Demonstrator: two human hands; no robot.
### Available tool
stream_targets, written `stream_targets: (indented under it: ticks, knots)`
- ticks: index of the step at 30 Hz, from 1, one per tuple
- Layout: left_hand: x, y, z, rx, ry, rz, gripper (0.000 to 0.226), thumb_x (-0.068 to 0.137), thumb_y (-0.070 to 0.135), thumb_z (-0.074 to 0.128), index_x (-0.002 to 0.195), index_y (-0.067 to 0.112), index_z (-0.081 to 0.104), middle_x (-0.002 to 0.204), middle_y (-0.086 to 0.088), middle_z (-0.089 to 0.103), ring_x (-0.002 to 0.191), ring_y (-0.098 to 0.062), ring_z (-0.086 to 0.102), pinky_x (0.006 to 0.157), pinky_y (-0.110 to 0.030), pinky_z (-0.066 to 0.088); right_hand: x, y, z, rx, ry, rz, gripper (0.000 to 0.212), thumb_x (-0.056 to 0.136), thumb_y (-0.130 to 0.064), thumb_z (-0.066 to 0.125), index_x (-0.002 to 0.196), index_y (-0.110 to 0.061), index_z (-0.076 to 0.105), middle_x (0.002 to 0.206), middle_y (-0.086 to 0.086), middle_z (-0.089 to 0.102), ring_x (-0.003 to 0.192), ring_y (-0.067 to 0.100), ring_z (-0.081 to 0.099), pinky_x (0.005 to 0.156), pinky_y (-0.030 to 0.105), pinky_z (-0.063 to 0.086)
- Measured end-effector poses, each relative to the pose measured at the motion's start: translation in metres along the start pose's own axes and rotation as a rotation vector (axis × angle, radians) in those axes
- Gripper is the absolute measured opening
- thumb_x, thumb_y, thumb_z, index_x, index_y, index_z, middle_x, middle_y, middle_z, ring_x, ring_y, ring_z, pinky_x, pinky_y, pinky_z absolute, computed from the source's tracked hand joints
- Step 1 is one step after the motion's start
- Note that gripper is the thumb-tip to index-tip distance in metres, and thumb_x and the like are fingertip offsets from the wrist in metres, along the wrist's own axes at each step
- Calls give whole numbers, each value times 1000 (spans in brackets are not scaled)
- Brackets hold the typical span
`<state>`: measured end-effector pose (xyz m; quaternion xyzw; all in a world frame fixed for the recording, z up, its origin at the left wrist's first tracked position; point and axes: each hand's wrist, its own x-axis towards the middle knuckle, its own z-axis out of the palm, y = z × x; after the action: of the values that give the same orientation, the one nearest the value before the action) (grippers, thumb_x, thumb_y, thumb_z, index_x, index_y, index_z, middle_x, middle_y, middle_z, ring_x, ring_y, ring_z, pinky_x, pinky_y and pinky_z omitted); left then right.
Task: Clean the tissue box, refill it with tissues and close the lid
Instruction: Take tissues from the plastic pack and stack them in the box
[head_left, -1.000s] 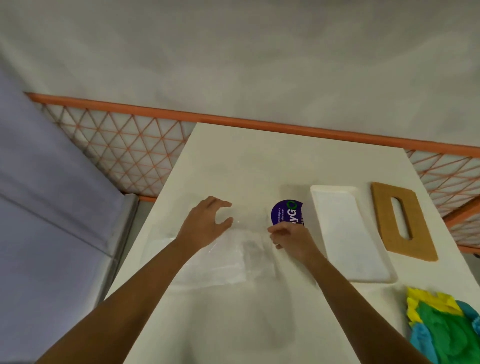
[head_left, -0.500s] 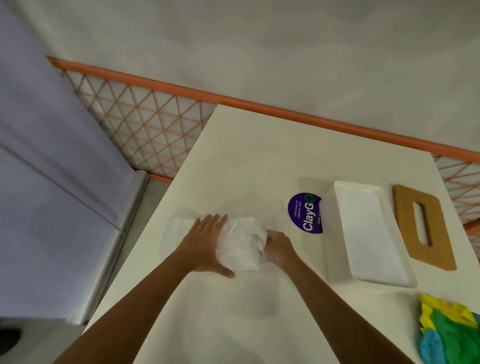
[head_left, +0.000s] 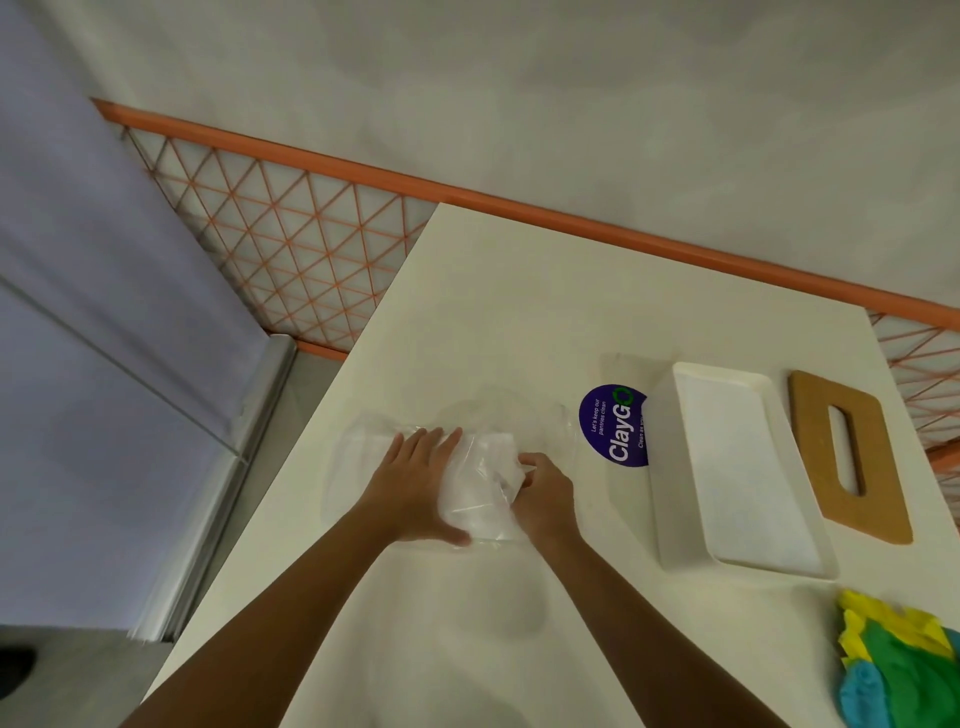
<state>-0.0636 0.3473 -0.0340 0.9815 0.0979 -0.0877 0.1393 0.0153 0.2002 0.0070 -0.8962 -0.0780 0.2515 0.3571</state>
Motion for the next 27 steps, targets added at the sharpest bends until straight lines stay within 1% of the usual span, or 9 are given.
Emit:
stream_targets:
  ticks: [3, 7, 12, 14, 16, 18, 20, 23, 27]
  knots:
    - [1, 2, -1, -4, 3, -14, 125, 55, 75, 66, 148, 21, 3, 155, 1, 16, 143, -21, 15, 118, -40, 9, 1, -1, -3, 19, 18, 19, 35, 92, -1, 46, 127, -4, 51, 124, 13, 60, 111, 24, 58, 88, 21, 44]
    - [0, 3, -2, 1, 11, -12, 123, 56, 76, 65, 148, 22, 3, 155, 1, 15, 143, -20, 14, 118, -40, 9, 3, -1, -2, 43, -26, 51, 31, 93, -5, 47, 122, -3, 56, 121, 11, 62, 106, 23, 59, 79, 17, 41]
    - [-1, 5, -5, -12, 30, -10, 123, 57, 74, 67, 148, 20, 4, 154, 0, 17, 143, -21, 16, 118, -38, 10, 7, -2, 0, 173, -72, 143, 31, 89, -15, 59, 119, -6, 55, 112, 8, 62, 97, 22, 58, 78, 23, 44]
    - [-2, 5, -6, -5, 29, -15, 124, 57, 73, 67, 149, 20, 2, 155, 0, 16, 143, -21, 15, 118, -38, 10, 8, -4, -1, 275, -102, 221, 30, 88, -15, 61, 117, -8, 57, 101, 5, 60, 89, 19, 55, 77, 26, 47]
    - [-3, 5, -7, 3, 24, -18, 124, 58, 73, 66, 149, 20, 1, 155, 0, 15, 143, -20, 14, 118, -38, 10, 11, -5, -4, 282, -160, 244, 21, 88, -13, 60, 108, -6, 63, 84, 3, 59, 79, 19, 55, 72, 27, 48]
    - [-4, 5, -8, -20, 12, -21, 124, 57, 73, 66, 149, 20, 1, 155, 1, 14, 144, -20, 13, 119, -39, 11, 12, -8, -11, 252, -227, 219, 12, 88, -9, 56, 87, -6, 68, 65, 2, 55, 60, 15, 51, 56, 19, 45]
    - [-4, 4, -10, -61, 2, -22, 124, 58, 72, 68, 149, 20, 1, 155, 1, 14, 143, -20, 14, 119, -39, 12, 15, -10, -19, 236, -249, 179, 26, 87, -2, 50, 66, -13, 62, 57, 1, 51, 50, 11, 45, 46, 16, 40]
    - [-6, 2, -12, -98, 6, -31, 124, 58, 69, 70, 149, 21, 1, 154, 1, 15, 143, -19, 15, 119, -38, 12, 19, -6, -34, 290, -206, 187, 30, 82, 3, 43, 65, -16, 60, 61, 1, 53, 56, 13, 46, 57, 21, 39]
    - [-7, 0, -11, -119, -4, -33, 123, 58, 67, 71, 149, 21, 2, 153, 1, 17, 142, -18, 16, 119, -36, 11, 24, 12, -42, 230, -115, 223, 14, 89, -15, 49, 81, -14, 61, 75, 0, 56, 69, 15, 50, 66, 23, 41]
